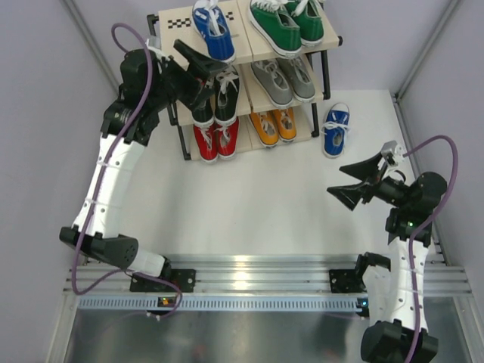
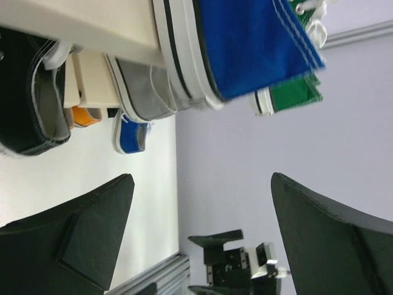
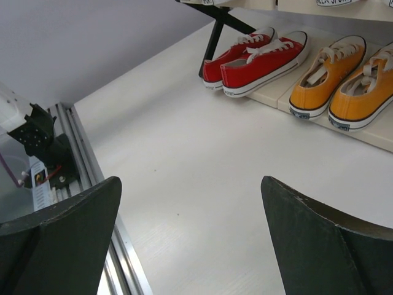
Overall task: Place and organize the shoes onto the shoe shelf
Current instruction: Place the shoe at the shoe shelf, then pick up the shoe at the center of the board.
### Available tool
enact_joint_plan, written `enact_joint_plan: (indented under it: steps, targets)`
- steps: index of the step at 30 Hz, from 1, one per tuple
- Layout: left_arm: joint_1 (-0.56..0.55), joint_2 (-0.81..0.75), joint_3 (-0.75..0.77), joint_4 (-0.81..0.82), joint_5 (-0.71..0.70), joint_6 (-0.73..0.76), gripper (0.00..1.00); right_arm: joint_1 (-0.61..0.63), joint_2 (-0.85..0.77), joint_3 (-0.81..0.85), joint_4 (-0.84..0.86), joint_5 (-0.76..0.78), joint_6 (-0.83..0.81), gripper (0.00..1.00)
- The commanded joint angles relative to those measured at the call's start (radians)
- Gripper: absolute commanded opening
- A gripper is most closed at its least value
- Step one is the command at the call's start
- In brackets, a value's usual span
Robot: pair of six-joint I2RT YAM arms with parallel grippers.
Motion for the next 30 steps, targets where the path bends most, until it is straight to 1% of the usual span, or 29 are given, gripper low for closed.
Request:
enact_joint_plan:
  steps: [1, 2, 3, 4, 5, 6, 7, 8, 9, 10, 11, 12, 13, 14, 15, 16, 17, 18, 19, 20, 21, 22, 23, 24, 25, 27, 28, 29, 30]
  targets:
    - [0.004, -0.143, -0.075, 0.012, 0.025, 0.121, 0.98, -0.014, 0.013, 0.086, -0.187, -0.05, -0.25, 0.95]
    - [0.004, -0.171, -0.1, 0.012, 0.028, 0.174, 0.98, -0.014, 0.024, 0.129, -0.245, -0.052, -0.299, 0.95]
    - [0.004, -0.229, -0.165, 0.014, 0.029, 0.209, 0.99, -0.014, 0.039, 0.157, -0.387, -0.059, -0.367, 0.95]
    - [0.004, -0.263, -0.207, 0.031, 0.037, 0.239, 0.98, -0.015, 0.077, 0.188, -0.469, -0.058, -0.499, 0.95]
    - [0.004, -0.304, -0.27, 0.052, 0.054, 0.303, 0.98, -0.015, 0.104, 0.256, -0.545, -0.05, -0.565, 0.95]
    - [0.004, -0.397, -0.333, 0.075, 0.067, 0.331, 0.98, -0.015, 0.131, 0.29, -0.683, -0.018, -0.615, 0.94]
    - [0.004, -0.451, -0.491, 0.112, 0.077, 0.355, 0.99, -0.015, 0.194, 0.324, -0.734, -0.003, -0.693, 0.94]
    - [0.004, -0.563, -0.57, 0.174, 0.08, 0.384, 0.99, -0.012, 0.228, 0.396, -0.796, 0.017, -0.732, 0.93]
    - [0.004, -0.62, -0.644, 0.211, 0.094, 0.398, 0.99, -0.012, 0.26, 0.428, -0.839, 0.077, -0.76, 0.92]
    - [0.004, -0.677, -0.801, 0.241, 0.106, 0.415, 0.99, -0.008, 0.32, 0.458, -0.879, 0.112, -0.765, 0.91]
    - [0.004, -0.729, -0.863, 0.264, 0.109, 0.435, 0.99, 0.004, 0.348, 0.51, -0.881, 0.152, -0.746, 0.91]
    - [0.004, -0.825, -0.926, 0.282, 0.097, 0.443, 0.99, 0.011, 0.374, 0.531, -0.873, 0.25, -0.716, 0.89]
    - [0.004, -0.867, -0.974, 0.281, 0.085, 0.45, 0.99, 0.017, 0.424, 0.553, -0.864, 0.295, -0.67, 0.89]
    - [0.004, -0.943, -1.058, 0.279, 0.071, 0.464, 0.99, 0.032, 0.447, 0.586, -0.832, 0.348, -0.644, 0.89]
    - [0.004, -0.981, -1.091, 0.27, 0.062, 0.47, 0.99, 0.043, 0.472, 0.602, -0.812, 0.488, -0.61, 0.88]
    - [0.004, -1.019, -1.12, 0.261, 0.045, 0.477, 0.99, 0.06, 0.515, 0.614, -0.798, 0.549, -0.573, 0.87]
    - [0.004, -1.092, -1.178, 0.252, 0.031, 0.474, 0.99, 0.092, 0.536, 0.631, -0.757, 0.607, -0.549, 0.87]
    - [0.004, -1.131, -1.203, 0.239, 0.019, 0.468, 0.99, 0.109, 0.558, 0.634, -0.732, 0.748, -0.512, 0.86]
    - [0.004, -1.165, -1.232, 0.236, 0.006, 0.458, 0.99, 0.124, 0.604, 0.639, -0.711, 0.801, -0.449, 0.86]
    - [0.004, -1.23, -1.255, 0.233, -0.001, 0.445, 0.99, 0.149, 0.627, 0.631, -0.678, 0.844, -0.409, 0.86]
    - [0.004, -1.257, -1.29, 0.223, -0.011, 0.437, 0.99, 0.156, 0.65, 0.628, -0.607, 0.964, -0.356, 0.86]
    - [0.004, -1.281, -1.3, 0.197, -0.032, 0.432, 0.99, 0.166, 0.711, 0.631, -0.58, 1.017, -0.275, 0.85]
    - [0.004, -1.313, -1.306, 0.178, -0.034, 0.432, 0.99, 0.187, 0.746, 0.657, -0.568, 1.093, -0.26, 0.85]
    - [0.004, -1.326, -1.315, 0.166, -0.035, 0.434, 0.99, 0.196, 0.783, 0.672, -0.54, 1.125, -0.249, 0.84]
    - [0.004, -1.332, -1.317, 0.134, -0.044, 0.428, 0.99, 0.205, 0.856, 0.689, -0.525, 1.137, -0.237, 0.83]
    - [0.006, -1.349, -1.323, 0.111, -0.04, 0.42, 0.99, 0.212, 0.936, 0.748, -0.494, 1.139, -0.231, 0.81]
    - [0.004, -1.355, -1.339, 0.097, -0.041, 0.411, 0.99, 0.213, 1.013, 0.772, -0.49, 1.137, -0.222, 0.8]
    - [0.004, -1.367, -1.347, 0.088, -0.035, 0.388, 0.99, 0.215, 1.055, 0.825, -0.491, 1.133, -0.219, 0.79]
    - [0.004, -1.375, -1.358, 0.087, -0.028, 0.382, 0.99, 0.216, 1.09, 0.855, -0.493, 1.108, -0.216, 0.74]
